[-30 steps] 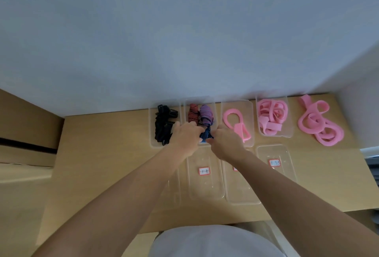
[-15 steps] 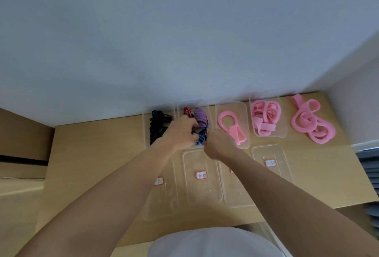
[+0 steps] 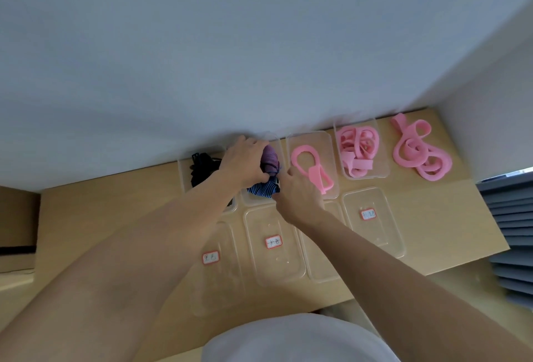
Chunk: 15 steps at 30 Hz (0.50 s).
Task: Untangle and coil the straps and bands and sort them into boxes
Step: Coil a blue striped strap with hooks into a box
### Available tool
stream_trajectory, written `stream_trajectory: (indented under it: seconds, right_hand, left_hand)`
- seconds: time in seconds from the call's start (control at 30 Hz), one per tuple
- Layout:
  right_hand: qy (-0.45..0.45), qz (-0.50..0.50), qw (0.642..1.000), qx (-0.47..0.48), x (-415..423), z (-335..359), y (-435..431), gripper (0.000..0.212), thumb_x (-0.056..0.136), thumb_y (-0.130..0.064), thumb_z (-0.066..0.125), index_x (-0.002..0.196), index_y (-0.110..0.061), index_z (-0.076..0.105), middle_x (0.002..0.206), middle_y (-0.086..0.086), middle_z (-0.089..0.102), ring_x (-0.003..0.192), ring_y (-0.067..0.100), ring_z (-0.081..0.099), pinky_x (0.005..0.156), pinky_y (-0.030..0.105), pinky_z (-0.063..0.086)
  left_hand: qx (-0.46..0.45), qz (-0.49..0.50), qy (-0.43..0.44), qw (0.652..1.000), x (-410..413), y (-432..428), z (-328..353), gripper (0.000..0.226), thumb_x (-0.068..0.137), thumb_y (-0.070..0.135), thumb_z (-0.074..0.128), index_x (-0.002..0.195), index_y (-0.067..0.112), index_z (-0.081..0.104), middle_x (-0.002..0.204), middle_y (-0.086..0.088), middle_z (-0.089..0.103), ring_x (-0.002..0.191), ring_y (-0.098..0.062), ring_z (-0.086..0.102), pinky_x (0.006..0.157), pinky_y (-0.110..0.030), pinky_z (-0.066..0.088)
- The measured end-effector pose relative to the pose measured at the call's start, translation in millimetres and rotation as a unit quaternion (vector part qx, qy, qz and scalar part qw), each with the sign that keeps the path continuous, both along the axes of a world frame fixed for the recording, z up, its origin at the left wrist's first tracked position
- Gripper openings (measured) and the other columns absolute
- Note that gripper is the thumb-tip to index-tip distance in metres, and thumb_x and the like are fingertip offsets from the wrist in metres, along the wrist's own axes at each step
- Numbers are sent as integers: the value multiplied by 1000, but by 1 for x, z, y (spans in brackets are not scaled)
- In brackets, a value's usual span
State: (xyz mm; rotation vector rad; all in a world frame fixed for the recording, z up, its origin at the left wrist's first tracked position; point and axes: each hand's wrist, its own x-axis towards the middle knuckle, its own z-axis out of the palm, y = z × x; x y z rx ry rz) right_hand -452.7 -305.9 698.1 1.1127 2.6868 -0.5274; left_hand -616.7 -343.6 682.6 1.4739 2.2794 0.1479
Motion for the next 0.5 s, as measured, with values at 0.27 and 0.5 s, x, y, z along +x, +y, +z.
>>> stream_trajectory:
  seconds: [0.27,0.5]
  right_hand:
    - [0,21,1000,-2,-3,-4,-4,22,94,-13,58,116,-16,61,105,5,63,94,27,63,65,33,44]
    - [55,52,997,-10,6,-5,-1,29,89,-4,53,115,-8,65,105,11,60,88,33,59,62,36,37]
  left_hand:
    - [-19,1,-43,999,-5,8,1,84,56,59,77,129,22,54,118,2,64,107,-27,47,93,-45,48]
    - [-8,16,-85,996,-13,11,9,82,47,63,71,120,28,62,115,0,62,108,-23,58,91,-38,51]
